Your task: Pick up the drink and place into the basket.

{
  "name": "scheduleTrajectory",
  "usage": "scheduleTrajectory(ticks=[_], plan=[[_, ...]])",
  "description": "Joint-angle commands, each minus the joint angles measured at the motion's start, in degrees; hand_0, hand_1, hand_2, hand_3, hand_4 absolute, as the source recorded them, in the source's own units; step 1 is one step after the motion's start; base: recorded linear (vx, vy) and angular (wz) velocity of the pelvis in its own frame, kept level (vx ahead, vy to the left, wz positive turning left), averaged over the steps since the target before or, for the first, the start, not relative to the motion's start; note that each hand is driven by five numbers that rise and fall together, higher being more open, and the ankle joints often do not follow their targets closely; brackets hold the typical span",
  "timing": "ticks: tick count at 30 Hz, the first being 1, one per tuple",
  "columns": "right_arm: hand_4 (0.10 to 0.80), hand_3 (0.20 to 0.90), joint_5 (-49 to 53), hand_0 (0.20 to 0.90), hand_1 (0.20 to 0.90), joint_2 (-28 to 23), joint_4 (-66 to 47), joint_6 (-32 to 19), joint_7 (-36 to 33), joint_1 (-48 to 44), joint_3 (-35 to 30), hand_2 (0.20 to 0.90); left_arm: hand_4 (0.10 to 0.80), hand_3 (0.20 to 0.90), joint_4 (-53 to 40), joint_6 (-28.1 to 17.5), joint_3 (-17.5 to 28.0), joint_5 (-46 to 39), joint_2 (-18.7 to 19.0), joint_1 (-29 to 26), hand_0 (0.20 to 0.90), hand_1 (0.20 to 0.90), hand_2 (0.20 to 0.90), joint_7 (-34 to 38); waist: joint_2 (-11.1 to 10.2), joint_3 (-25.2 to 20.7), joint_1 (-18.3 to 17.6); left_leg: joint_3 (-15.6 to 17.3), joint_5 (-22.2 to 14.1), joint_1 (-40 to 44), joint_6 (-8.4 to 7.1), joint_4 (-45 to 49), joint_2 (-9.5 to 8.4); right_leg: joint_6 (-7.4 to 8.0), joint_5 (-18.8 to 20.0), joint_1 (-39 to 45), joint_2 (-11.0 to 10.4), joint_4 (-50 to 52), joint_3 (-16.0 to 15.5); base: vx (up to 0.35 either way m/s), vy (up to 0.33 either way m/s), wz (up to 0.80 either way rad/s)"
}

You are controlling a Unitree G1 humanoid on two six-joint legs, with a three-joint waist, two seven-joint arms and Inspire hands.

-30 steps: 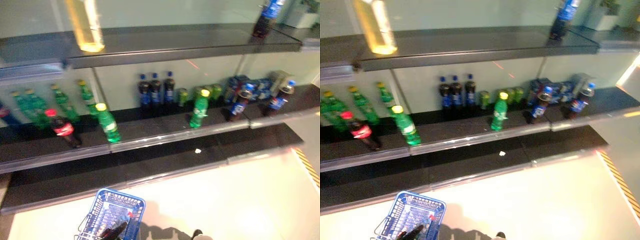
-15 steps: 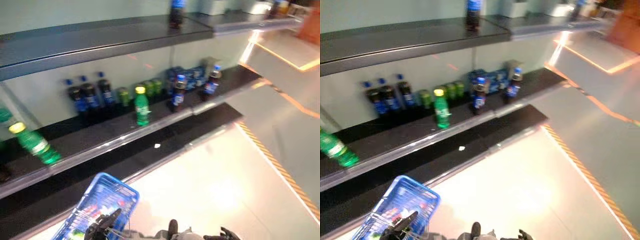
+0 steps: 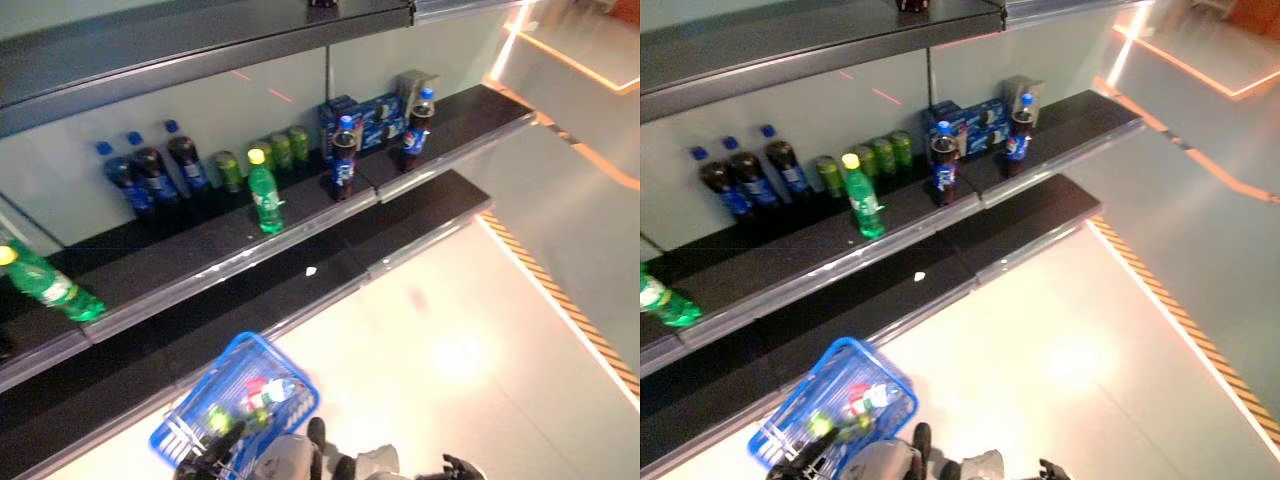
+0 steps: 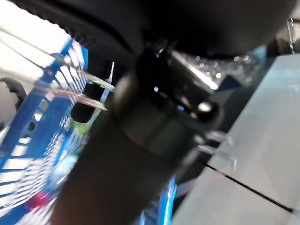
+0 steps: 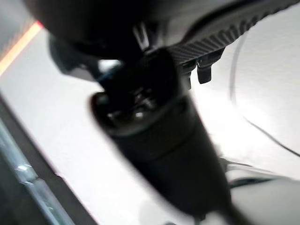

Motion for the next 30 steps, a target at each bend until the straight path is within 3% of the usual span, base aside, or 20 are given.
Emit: scheduleTrajectory(ticks=[1, 2, 3, 4, 6, 7, 9, 10, 11, 12, 13, 14, 17, 18, 22, 25, 26, 28, 29, 30], plan=[[0.8, 0.9, -1.5, 0.9, 0.9, -0.1, -1.3, 0.8, -0.6, -0.3, 0.6, 0.9, 0.1, 0.2, -2.2, -6.2, 1.7, -1.5, 2.4, 6.3, 0.3, 0.3, 0.3, -0.7, -0.2, -3.3, 2.0, 3.1, 0.7, -5.8, 5.51, 0.1, -8.45, 14.68, 13.5, 5.7, 3.7, 6.9, -2.3, 0.38, -0.109, -0.51], [0.8, 0.9, -2.9, 0.9, 0.9, 0.0, -0.8, -0.1, 0.1, -0.2, 0.8, 0.9, 0.1, 0.2, -1.7, -6.6, 1.9, -2.3, 2.8, 5.9, 0.3, 0.3, 0.3, -2.1, -1.1, -3.5, 2.4, 2.9, 0.0, -5.1, 6.7, -0.1, -8.4, 16.8, 18.3, 5.1, 4.2, 11.1, -1.4, 0.261, -0.077, -0.35], [0.8, 0.9, -3.2, 0.9, 0.9, 0.1, -0.6, -0.8, 0.3, 0.1, 0.8, 0.9, 0.1, 0.2, -1.6, -6.5, 2.1, -2.0, 3.0, 5.7, 0.3, 0.3, 0.3, -2.7, -1.2, -3.5, 2.3, 3.0, -0.4, -4.4, 7.06, -0.2, -8.17, 17.94, 19.8, 4.9, 4.2, 14.8, -1.8, 0.418, -0.154, -0.1], [0.8, 0.9, -3.6, 0.9, 0.9, 0.1, -0.2, -2.3, 0.7, 0.4, 0.9, 0.9, 0.1, 0.2, -1.5, -6.6, 1.7, -1.6, 3.5, 5.1, 0.3, 0.3, 0.3, -3.5, -1.2, -3.6, 2.0, 2.6, -0.5, -2.8, 7.07, -0.5, -6.98, 20.43, 24.5, 2.3, 4.9, 22.8, -1.5, 0.36, -0.164, -0.05], [0.8, 0.9, -2.8, 0.9, 0.9, 0.1, -0.1, -2.8, 0.4, 0.3, 0.9, 0.9, 0.1, 0.2, -1.9, -6.5, 1.1, -1.9, 3.6, 4.7, 0.3, 0.3, 0.3, -3.7, -0.9, -3.9, 1.6, 2.2, -0.6, -2.4, 6.71, -0.4, -5.62, 21.0, 26.5, -0.6, 5.6, 26.5, -0.6, 0.322, -0.178, -0.03], [0.8, 0.9, 0.6, 0.9, 0.9, 0.1, -0.2, -2.7, -1.3, 0.5, -0.1, 0.9, 0.1, 0.2, -2.8, -6.4, -0.6, -2.2, 3.6, 3.4, 0.3, 0.3, 0.3, -5.3, -0.5, -3.5, -0.3, 1.1, -1.5, -1.7, 5.95, 1.7, -4.08, 19.25, 21.3, -4.1, 1.0, 25.7, -0.9, 0.297, -0.185, 0.18], [0.8, 0.9, 1.4, 0.9, 0.9, -0.2, 0.0, -3.8, -1.5, 0.4, -1.3, 0.9, 0.1, 0.2, -3.7, -6.7, -2.8, -2.8, 3.8, 1.7, 0.3, 0.3, 0.3, -5.9, 0.7, -3.1, -1.2, -0.4, -2.0, -2.4, 5.08, 3.4, -2.2, 16.8, 15.6, -4.5, -2.9, 21.3, -2.2, 0.301, -0.298, 0.83], [0.8, 0.9, 2.5, 0.9, 0.9, -0.8, -0.3, -4.4, -1.9, 0.2, -2.2, 0.9, 0.1, 0.2, -5.0, -6.5, -4.7, -3.4, 3.9, 0.0, 0.3, 0.3, 0.3, -5.8, 1.8, -2.0, -2.5, -4.3, -2.8, -1.2, 4.71, 4.6, -1.27, 15.6, 13.4, -6.6, -7.7, 15.3, -1.7, 0.205, -0.309, 1.14], [0.8, 0.9, 2.4, 0.9, 0.9, -1.0, -0.4, -4.4, -1.8, 0.1, -2.3, 0.9, 0.1, 0.2, -5.2, -6.5, -5.0, -3.8, 3.9, -0.3, 0.3, 0.3, 0.3, -5.6, 2.0, -2.0, -2.8, -4.8, -2.7, -1.1, 4.6, 4.5, -1.04, 15.39, 13.1, -7.0, -8.0, 14.2, -1.5, 0.241, -0.404, 1.48], [0.8, 0.9, 4.8, 0.9, 0.9, -1.3, -0.6, -4.7, -2.8, 0.0, -2.5, 0.9, 0.1, 0.2, -5.5, -6.2, -6.3, -3.1, 4.0, -1.6, 0.3, 0.3, 0.3, -5.9, 2.4, -1.3, -4.4, -8.6, -4.2, 0.4, 4.35, 4.5, -0.94, 15.13, 16.0, -10.6, -12.6, 7.5, 2.3, 0.137, -0.233, 1.17], [0.8, 0.9, 4.8, 0.9, 0.9, -1.3, -0.6, -4.7, -2.8, 0.0, -2.5, 0.9, 0.1, 0.2, -5.5, -6.2, -6.3, -3.1, 4.0, -1.6, 0.3, 0.3, 0.3, -5.9, 2.4, -1.3, -4.4, -8.6, -4.2, 0.4, 4.35, 4.5, -0.94, 15.13, 16.0, -10.6, -12.6, 7.5, 2.3, 0.293, -0.458, 1.77], [0.8, 0.9, 4.7, 0.9, 0.9, -1.3, -0.5, -5.2, -2.8, -0.1, -2.7, 0.9, 0.1, 0.2, -5.6, -6.3, -6.9, -3.7, 4.2, -2.1, 0.3, 0.3, 0.3, -5.4, 2.3, -0.9, -5.8, -12.3, -6.4, 2.4, 3.96, 3.9, -0.88, 16.5, 22.8, -14.4, -17.5, 0.9, 7.9, 0.279, -0.398, 1.27], [0.8, 0.9, 4.8, 0.9, 0.9, -1.1, -0.7, -5.3, -3.0, -1.2, -2.5, 0.9, 0.1, 0.2, -5.7, -5.8, -7.3, -4.9, 5.3, -1.8, 0.3, 0.3, 0.3, -5.0, 3.0, 0.3, -6.7, -16.5, -9.4, 5.4, 2.81, 3.8, 1.89, 17.89, 24.9, -16.3, -20.2, -5.7, 10.5, 0.313, -0.479, 0.93], [0.8, 0.9, 4.6, 0.9, 0.9, -1.0, -0.9, -5.0, -2.8, -1.4, -2.6, 0.9, 0.1, 0.2, -5.8, -5.8, -7.2, -5.1, 5.6, -1.5, 0.3, 0.3, 0.3, -4.6, 2.9, 0.6, -6.6, -16.8, -9.9, 5.9, 2.5, 3.8, 2.54, 18.12, 25.0, -16.3, -20.6, -5.6, 10.2, 0.29, -0.516, 0.68], [0.8, 0.9, 3.9, 0.9, 0.9, -0.7, -1.0, -3.8, -2.1, -1.5, -1.8, 0.9, 0.1, 0.2, -5.0, -5.8, -5.7, -3.2, 5.3, -0.1, 0.3, 0.3, 0.3, -3.5, 1.3, -0.1, -5.8, -17.8, -10.8, 5.4, 0.27, 6.8, 6.83, 18.8, 19.1, -12.5, -18.6, -2.4, 9.1, 0.23, -0.489, 0.68], [0.8, 0.9, 3.3, 0.9, 0.9, -1.3, -0.7, -2.4, -2.2, -0.9, -1.7, 0.9, 0.1, 0.2, -4.5, -5.7, -3.5, -4.1, 4.2, 1.0, 0.3, 0.3, 0.3, -2.3, 0.2, -1.3, -4.9, -16.9, -9.0, 6.1, -2.25, 7.0, 10.73, 16.19, 15.1, -10.6, -15.5, -0.6, 6.3, 0.212, -0.474, 0.39], [0.8, 0.9, 4.3, 0.9, 0.9, -1.8, -0.5, -2.7, -2.1, -0.6, -1.8, 0.9, 0.1, 0.2, -4.0, -5.4, -3.0, -2.6, 3.9, 1.6, 0.3, 0.3, 0.3, -3.1, -0.1, -1.3, -4.4, -15.4, -5.5, 4.5, -3.11, 8.5, 12.47, 14.79, 14.2, -8.7, -14.3, -1.6, 4.0, 0.167, -0.404, 0.21], [0.8, 0.9, 5.7, 0.9, 0.9, -2.0, -0.5, -2.7, -2.4, -0.5, -2.2, 0.9, 0.1, 0.2, -3.9, -5.3, -3.0, -1.0, 3.5, 1.7, 0.3, 0.3, 0.3, -3.5, -0.2, -1.1, -4.3, -14.1, -3.2, 2.7, -3.01, 9.5, 12.99, 13.89, 13.8, -7.4, -13.4, -2.4, 2.5, 0.084, -0.351, 0.35], [0.8, 0.9, 7.9, 0.9, 0.9, -2.7, -0.6, -3.0, -2.6, 0.1, -4.0, 0.9, 0.1, 0.2, -4.5, -5.4, -4.4, -0.9, 3.2, 1.8, 0.3, 0.3, 0.3, -3.9, -0.2, -0.7, -4.9, -8.1, -1.2, 0.6, -3.09, 10.5, 14.34, 12.51, 13.0, -6.2, -12.7, -2.7, -1.4, 0.017, -0.315, 0.67], [0.8, 0.9, 7.5, 0.9, 0.9, -2.9, -0.6, -3.3, -2.4, 0.3, -4.5, 0.9, 0.1, 0.2, -4.8, -5.4, -4.8, -1.2, 3.2, 1.8, 0.3, 0.3, 0.3, -3.7, -0.2, -0.7, -5.1, -6.7, -0.8, 0.3, -3.2, 10.5, 14.69, 12.27, 12.8, -6.0, -12.6, -2.8, -2.2, -0.001, -0.33, 0.92]])
